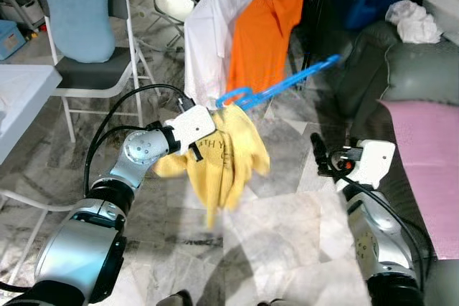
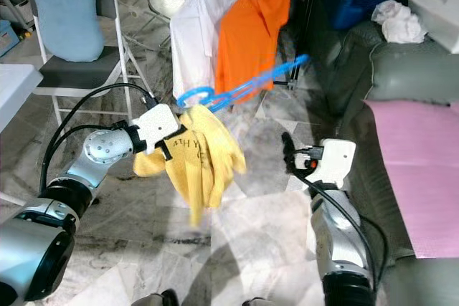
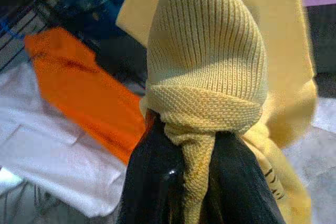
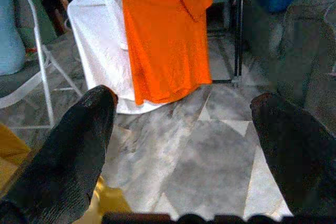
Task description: Hang hanger
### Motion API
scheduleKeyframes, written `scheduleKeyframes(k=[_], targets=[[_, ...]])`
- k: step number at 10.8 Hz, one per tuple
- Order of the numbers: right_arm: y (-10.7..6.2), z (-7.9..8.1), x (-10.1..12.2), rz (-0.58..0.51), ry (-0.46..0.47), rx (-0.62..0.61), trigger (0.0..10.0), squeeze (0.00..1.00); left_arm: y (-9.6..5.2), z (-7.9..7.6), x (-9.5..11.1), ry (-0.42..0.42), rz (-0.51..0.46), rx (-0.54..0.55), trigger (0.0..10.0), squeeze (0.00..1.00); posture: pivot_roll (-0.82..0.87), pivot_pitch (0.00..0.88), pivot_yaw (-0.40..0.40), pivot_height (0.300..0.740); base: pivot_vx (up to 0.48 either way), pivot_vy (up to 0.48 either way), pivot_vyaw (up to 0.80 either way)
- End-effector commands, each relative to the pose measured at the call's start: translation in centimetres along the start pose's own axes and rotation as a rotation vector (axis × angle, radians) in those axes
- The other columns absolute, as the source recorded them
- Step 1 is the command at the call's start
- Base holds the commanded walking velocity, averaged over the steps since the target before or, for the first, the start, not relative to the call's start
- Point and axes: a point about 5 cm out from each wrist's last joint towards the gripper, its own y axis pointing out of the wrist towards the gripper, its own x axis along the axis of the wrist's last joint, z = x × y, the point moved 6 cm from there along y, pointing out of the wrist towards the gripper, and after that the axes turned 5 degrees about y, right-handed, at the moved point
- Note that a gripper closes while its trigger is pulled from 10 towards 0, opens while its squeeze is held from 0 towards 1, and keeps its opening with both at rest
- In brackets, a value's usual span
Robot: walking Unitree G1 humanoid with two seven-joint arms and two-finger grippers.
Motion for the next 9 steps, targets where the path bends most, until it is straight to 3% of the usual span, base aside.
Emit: scheduleKeyframes(k=[1, 4, 6, 7, 9], targets=[[0.0, 0.9, 0.1, -0.001, 0.013, 0.031, 10.0, 0.00, 0.3, 1.0, 2.4, 0.092, -0.095, -0.005, 10.0, 0.00, -0.21, 0.158, 0.031, 0.740, 0.000, 0.000, 0.00], [0.4, 3.0, -0.4, 0.020, 0.077, 0.105, 10.0, 0.00, 1.4, 1.4, 6.4, 0.128, -0.258, 0.012, 10.0, 0.00, -0.21, 0.151, 0.033, 0.740, 0.000, 0.000, 0.00], [0.5, 4.2, -0.4, 0.026, 0.111, 0.146, 10.0, 0.00, 1.6, 1.4, 7.2, 0.135, -0.290, 0.008, 10.0, 0.00, -0.21, 0.148, 0.040, 0.740, 0.000, 0.000, 0.00], [0.3, 6.1, -0.8, 0.049, 0.154, 0.226, 10.0, 0.00, 1.7, 1.5, 7.6, 0.130, -0.313, 0.025, 10.0, 0.00, -0.21, 0.149, 0.043, 0.740, 0.000, 0.000, 0.00], [-0.1, 6.8, -1.3, 0.081, 0.176, 0.270, 10.0, 0.00, 1.7, 1.7, 8.0, 0.130, -0.329, 0.042, 10.0, 0.00, -0.21, 0.152, 0.043, 0.740, 0.000, 0.000, 0.00]])
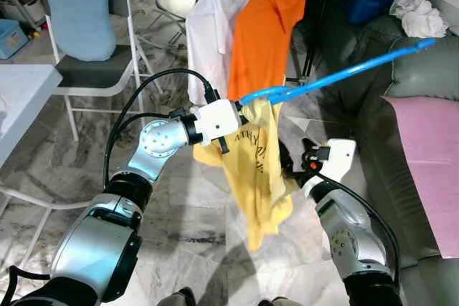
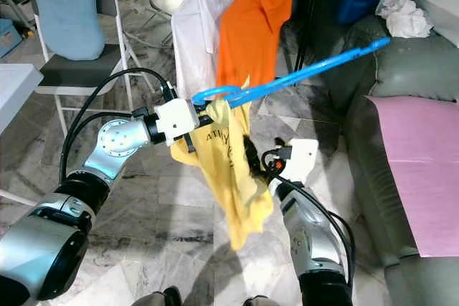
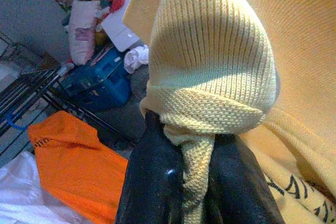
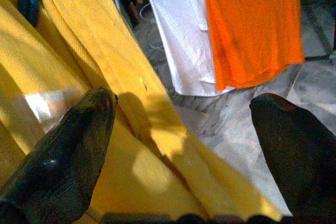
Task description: Hang hanger
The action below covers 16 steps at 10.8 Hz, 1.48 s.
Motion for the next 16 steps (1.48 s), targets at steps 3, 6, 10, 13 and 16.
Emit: scheduleKeyframes(k=[3, 6, 10, 13, 16], targets=[[-0.7, 0.6, -1.5, 0.080, 0.022, 0.068, 10.0, 0.00, 0.5, 3.1, 2.7, 0.079, -0.094, 0.086, 10.0, 0.00, -0.21, 0.157, 0.034, 0.740, 0.000, 0.000, 0.00], [0.0, -2.4, -3.6, 0.169, 0.038, -0.105, 10.0, 0.00, 1.1, 5.3, 6.4, 0.089, -0.227, 0.144, 10.0, 0.00, -0.20, 0.156, 0.033, 0.740, 0.000, 0.000, 0.00], [0.4, -5.3, -3.4, 0.170, 0.085, -0.275, 0.0, 0.00, 0.5, 6.7, 6.6, 0.029, -0.234, 0.206, 10.0, 0.00, -0.19, 0.160, 0.033, 0.740, 0.000, 0.000, 0.00], [-3.7, -12.1, -1.6, 0.113, 0.160, -0.502, 0.0, 0.00, -0.4, 7.9, 5.3, -0.039, -0.184, 0.298, 10.0, 0.00, -0.21, 0.162, 0.023, 0.740, 0.000, 0.000, 0.00], [-6.6, -16.7, 3.2, -0.015, 0.133, -0.649, 0.0, 0.00, -0.9, 6.4, 3.3, -0.063, -0.115, 0.289, 10.0, 0.00, -0.23, 0.168, 0.021, 0.740, 0.000, 0.000, 0.00]])
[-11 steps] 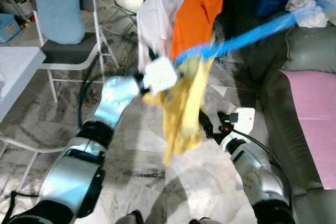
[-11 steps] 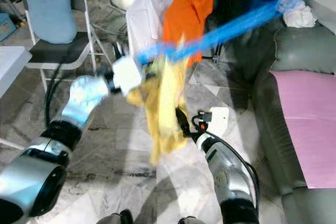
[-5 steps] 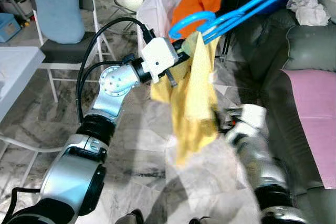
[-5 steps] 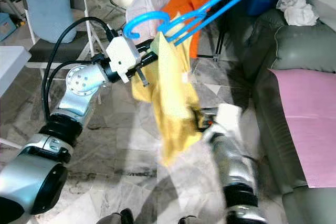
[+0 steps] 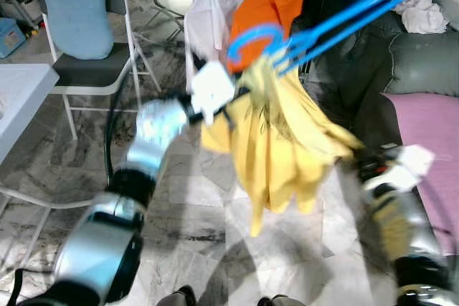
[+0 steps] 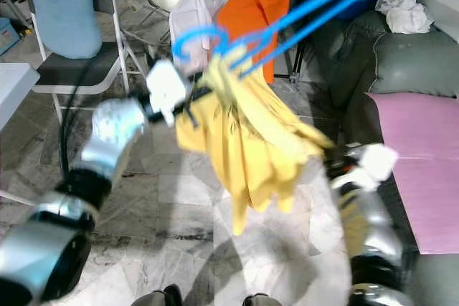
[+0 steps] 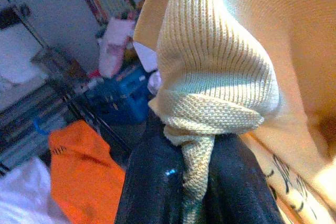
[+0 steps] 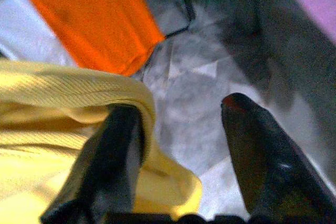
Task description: Hang hanger
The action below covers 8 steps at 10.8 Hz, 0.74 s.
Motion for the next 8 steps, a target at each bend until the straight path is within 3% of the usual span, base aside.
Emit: scheduleKeyframes(k=[1, 3, 4, 5, 6, 8], targets=[[-0.5, -3.3, 2.1, -0.049, 0.018, -0.125, 0.0, 0.00, -1.2, 1.8, -0.3, 0.012, 0.003, 0.104, 10.0, 0.00, -0.23, 0.168, 0.018, 0.740, 0.000, 0.000, 0.00], [0.6, -1.2, 8.3, -0.170, 0.039, -0.076, 0.0, 0.00, -3.5, -1.3, -4.9, -0.095, 0.166, 0.062, 10.0, 0.00, -0.24, 0.168, 0.011, 0.740, 0.000, 0.000, 0.00], [1.0, -0.1, 10.5, -0.214, 0.037, -0.051, 0.0, 0.00, -4.1, -2.2, -5.6, -0.149, 0.183, 0.057, 10.0, 0.00, -0.24, 0.169, 0.009, 0.740, 0.000, 0.000, 0.00], [1.3, 1.4, 12.6, -0.256, 0.036, -0.016, 0.0, 0.00, -4.7, -4.5, -6.4, -0.197, 0.212, -0.033, 10.0, 0.00, -0.24, 0.169, 0.006, 0.740, 0.000, 0.000, 0.00], [1.9, 2.7, 13.4, -0.251, 0.019, 0.007, 0.0, 0.00, -5.1, -5.9, -6.9, -0.239, 0.225, -0.096, 10.0, 0.00, -0.23, 0.168, 0.005, 0.740, 0.000, 0.000, 0.00], [3.1, 3.9, 12.4, -0.199, 0.033, 0.019, 0.0, 0.00, -4.7, -6.6, -6.4, -0.347, 0.193, -0.119, 10.0, 0.00, -0.23, 0.170, 0.001, 0.740, 0.000, 0.000, 0.00]])
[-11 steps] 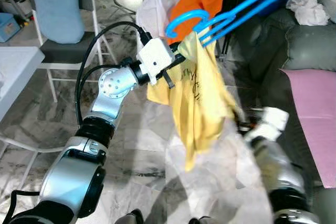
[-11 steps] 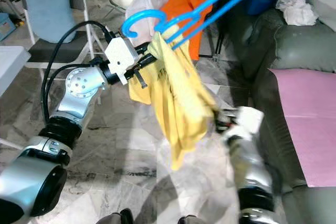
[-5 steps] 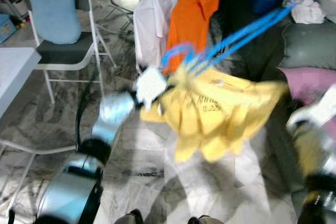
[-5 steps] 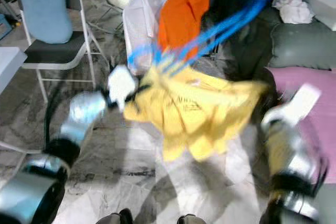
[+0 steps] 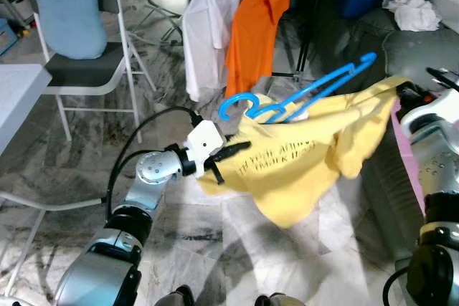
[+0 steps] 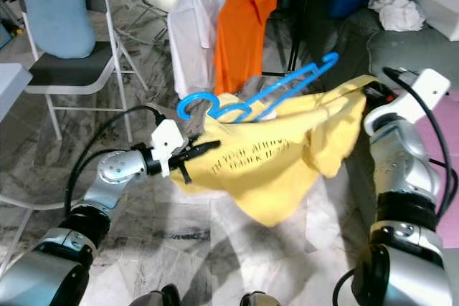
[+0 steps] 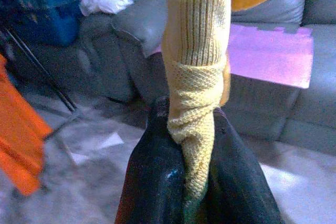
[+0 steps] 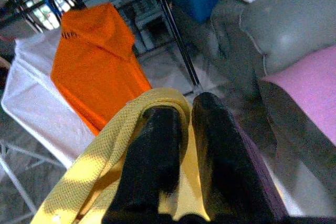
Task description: Hang hanger
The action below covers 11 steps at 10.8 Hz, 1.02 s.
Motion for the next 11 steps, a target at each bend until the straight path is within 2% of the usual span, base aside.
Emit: scheduleKeyframes(k=[1, 2, 3, 4, 6, 7, 8, 9, 10, 11], targets=[[0.3, -0.8, -0.2, 0.004, 0.037, -0.046, 0.0, 0.00, -0.4, -0.3, 0.1, -0.066, -0.015, -0.037, 10.0, 0.00, -0.22, 0.171, 0.002, 0.740, 0.000, 0.000, 0.00], [0.5, -0.2, -1.6, 0.035, 0.006, -0.041, 0.0, 0.00, -0.8, -2.4, -0.7, -0.082, 0.014, -0.161, 10.0, 0.00, -0.21, 0.171, 0.000, 0.740, 0.000, 0.000, 0.00], [0.7, 0.6, -2.0, 0.047, 0.013, -0.020, 0.0, 0.00, -1.3, -3.5, -1.6, -0.099, 0.052, -0.226, 10.0, 0.00, -0.22, 0.169, 0.000, 0.740, 0.000, 0.000, 0.00], [0.7, 0.5, -2.1, 0.053, 0.013, -0.019, 0.0, 0.00, -1.4, -3.7, -1.8, -0.106, 0.060, -0.238, 10.0, 0.00, -0.22, 0.167, -0.003, 0.740, 0.000, 0.000, 0.00], [0.9, 0.1, -2.7, 0.083, 0.002, -0.020, 0.0, 0.00, -2.0, -5.7, -2.3, -0.139, 0.105, -0.382, 10.0, 0.00, -0.22, 0.163, -0.006, 0.740, 0.000, 0.000, 0.00], [1.0, 0.6, -2.2, 0.072, 0.000, -0.005, 0.0, 0.00, -2.3, -6.3, -3.3, -0.123, 0.148, -0.415, 10.0, 0.00, -0.22, 0.163, -0.006, 0.740, 0.000, 0.000, 0.00], [1.1, 1.3, -1.4, 0.055, -0.011, 0.024, 0.0, 0.00, -2.9, -6.8, -4.6, -0.113, 0.210, -0.433, 10.0, 0.00, -0.22, 0.158, -0.002, 0.740, 0.000, 0.000, 0.00], [1.1, 2.5, -0.5, 0.040, -0.036, 0.070, 0.0, 0.00, -3.4, -6.5, -6.2, -0.113, 0.282, -0.392, 10.0, 0.00, -0.23, 0.156, 0.000, 0.740, 0.000, 0.000, 0.00], [1.0, 3.3, 0.1, 0.032, -0.064, 0.107, 0.0, 0.00, -3.6, -6.1, -7.0, -0.136, 0.321, -0.335, 10.0, 0.00, -0.23, 0.158, 0.002, 0.740, 0.000, 0.000, 0.00], [0.4, 4.2, 0.5, 0.033, -0.107, 0.160, 0.0, 0.00, -4.1, -5.3, -8.3, -0.132, 0.383, -0.234, 10.0, 0.00, -0.23, 0.159, 0.003, 0.740, 0.000, 0.000, 0.00]])
